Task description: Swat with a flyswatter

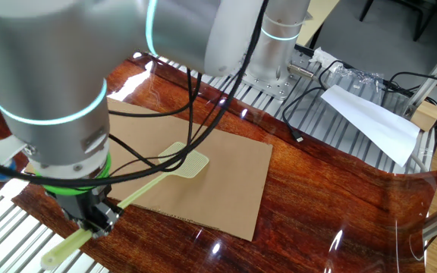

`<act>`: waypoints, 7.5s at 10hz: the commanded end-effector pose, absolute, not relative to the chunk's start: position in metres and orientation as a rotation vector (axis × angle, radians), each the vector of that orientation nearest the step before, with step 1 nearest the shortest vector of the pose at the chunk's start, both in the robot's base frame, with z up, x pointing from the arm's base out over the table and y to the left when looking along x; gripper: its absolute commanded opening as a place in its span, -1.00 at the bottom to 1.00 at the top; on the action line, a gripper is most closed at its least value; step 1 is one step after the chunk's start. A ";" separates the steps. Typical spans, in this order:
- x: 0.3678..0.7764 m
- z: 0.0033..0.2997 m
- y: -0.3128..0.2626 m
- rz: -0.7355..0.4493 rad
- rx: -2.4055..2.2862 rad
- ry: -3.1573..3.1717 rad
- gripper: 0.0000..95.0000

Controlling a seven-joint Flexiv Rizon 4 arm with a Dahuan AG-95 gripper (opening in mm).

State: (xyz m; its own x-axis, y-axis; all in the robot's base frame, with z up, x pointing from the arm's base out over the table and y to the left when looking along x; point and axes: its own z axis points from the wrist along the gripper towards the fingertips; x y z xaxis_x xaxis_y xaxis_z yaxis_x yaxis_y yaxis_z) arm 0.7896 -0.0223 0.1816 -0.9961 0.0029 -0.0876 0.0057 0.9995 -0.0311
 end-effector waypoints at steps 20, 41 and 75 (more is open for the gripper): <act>0.800 0.119 -0.025 -0.026 0.066 2.912 -1.00; 0.799 0.080 -0.029 0.026 0.097 2.815 -1.00; 0.794 0.245 -0.030 0.031 -0.010 3.131 -1.00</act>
